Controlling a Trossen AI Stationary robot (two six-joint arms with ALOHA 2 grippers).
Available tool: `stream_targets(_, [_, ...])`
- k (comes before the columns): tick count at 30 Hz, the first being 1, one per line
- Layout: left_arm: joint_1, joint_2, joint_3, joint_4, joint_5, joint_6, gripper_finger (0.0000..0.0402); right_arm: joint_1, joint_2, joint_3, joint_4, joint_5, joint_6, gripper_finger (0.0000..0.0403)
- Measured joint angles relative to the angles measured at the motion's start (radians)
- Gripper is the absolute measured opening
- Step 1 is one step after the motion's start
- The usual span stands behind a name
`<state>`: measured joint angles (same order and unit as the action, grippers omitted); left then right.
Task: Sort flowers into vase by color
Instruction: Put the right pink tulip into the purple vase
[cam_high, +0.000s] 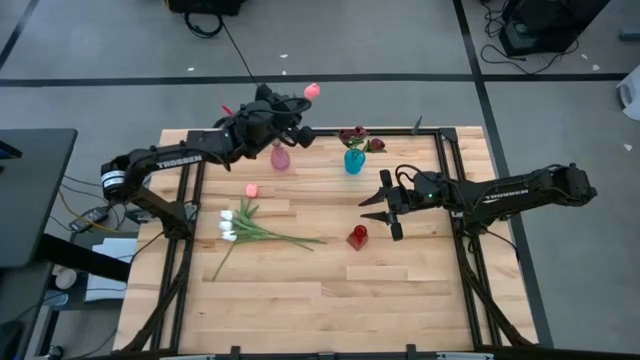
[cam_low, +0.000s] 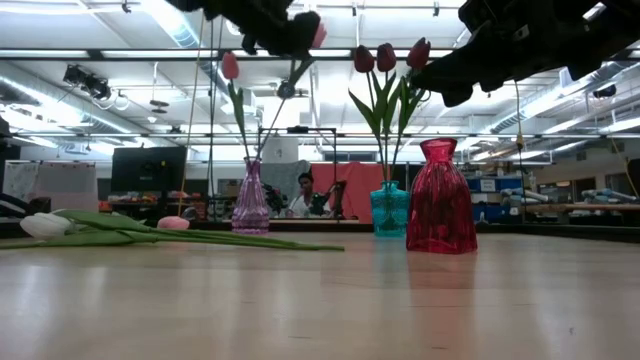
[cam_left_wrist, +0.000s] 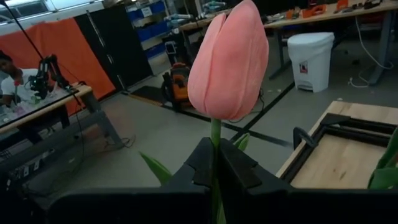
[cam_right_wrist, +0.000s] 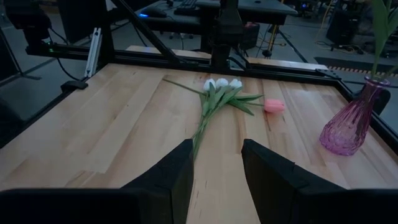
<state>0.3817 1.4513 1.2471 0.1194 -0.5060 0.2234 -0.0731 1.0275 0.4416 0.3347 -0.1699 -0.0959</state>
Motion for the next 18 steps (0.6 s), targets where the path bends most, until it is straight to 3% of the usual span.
stream_targets(7, [0.015, 0.000, -0.145, 0.125, 0.003, -0.030, 0.0014, 0.000, 0.000, 0.000, 0.000, 0.000, 0.000, 0.0149])
stream_targets(18, [0.019, 0.000, -0.227, 0.107, 0.002, -0.109, 0.0015, 0.000, 0.000, 0.000, 0.000, 0.001, 0.015, 0.0149])
